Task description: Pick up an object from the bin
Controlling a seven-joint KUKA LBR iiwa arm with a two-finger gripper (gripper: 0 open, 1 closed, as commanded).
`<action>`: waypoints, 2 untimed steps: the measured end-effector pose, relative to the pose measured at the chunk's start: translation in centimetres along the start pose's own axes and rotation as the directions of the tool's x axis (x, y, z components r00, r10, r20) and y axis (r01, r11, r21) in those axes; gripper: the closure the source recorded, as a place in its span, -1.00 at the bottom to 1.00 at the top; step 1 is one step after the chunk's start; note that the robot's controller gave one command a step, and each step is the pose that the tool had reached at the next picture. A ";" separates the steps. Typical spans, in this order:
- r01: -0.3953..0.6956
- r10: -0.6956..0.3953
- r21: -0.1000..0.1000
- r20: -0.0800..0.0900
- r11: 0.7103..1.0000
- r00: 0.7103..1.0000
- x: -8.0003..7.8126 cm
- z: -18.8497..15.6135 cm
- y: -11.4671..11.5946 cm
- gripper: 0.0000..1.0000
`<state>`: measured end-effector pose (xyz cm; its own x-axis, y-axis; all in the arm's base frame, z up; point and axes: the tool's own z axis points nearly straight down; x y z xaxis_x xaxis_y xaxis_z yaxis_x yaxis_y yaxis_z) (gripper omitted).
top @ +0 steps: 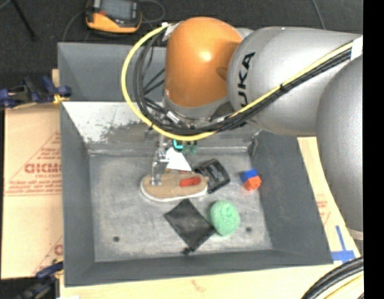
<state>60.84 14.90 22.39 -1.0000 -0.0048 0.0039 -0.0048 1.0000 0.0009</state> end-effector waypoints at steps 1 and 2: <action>-0.003 0.003 -0.001 0.008 1.000 1.000 -0.2 -0.5 -0.1 -1.00; -0.001 0.001 -0.001 0.011 1.000 1.000 0.7 7.5 -3.3 -1.00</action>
Offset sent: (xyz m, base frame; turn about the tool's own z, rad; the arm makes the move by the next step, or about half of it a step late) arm -0.0164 -0.0647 -0.1539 -0.0011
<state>60.18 11.58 14.90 -1.0000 -0.0039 -0.0069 -0.0039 1.0000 0.0023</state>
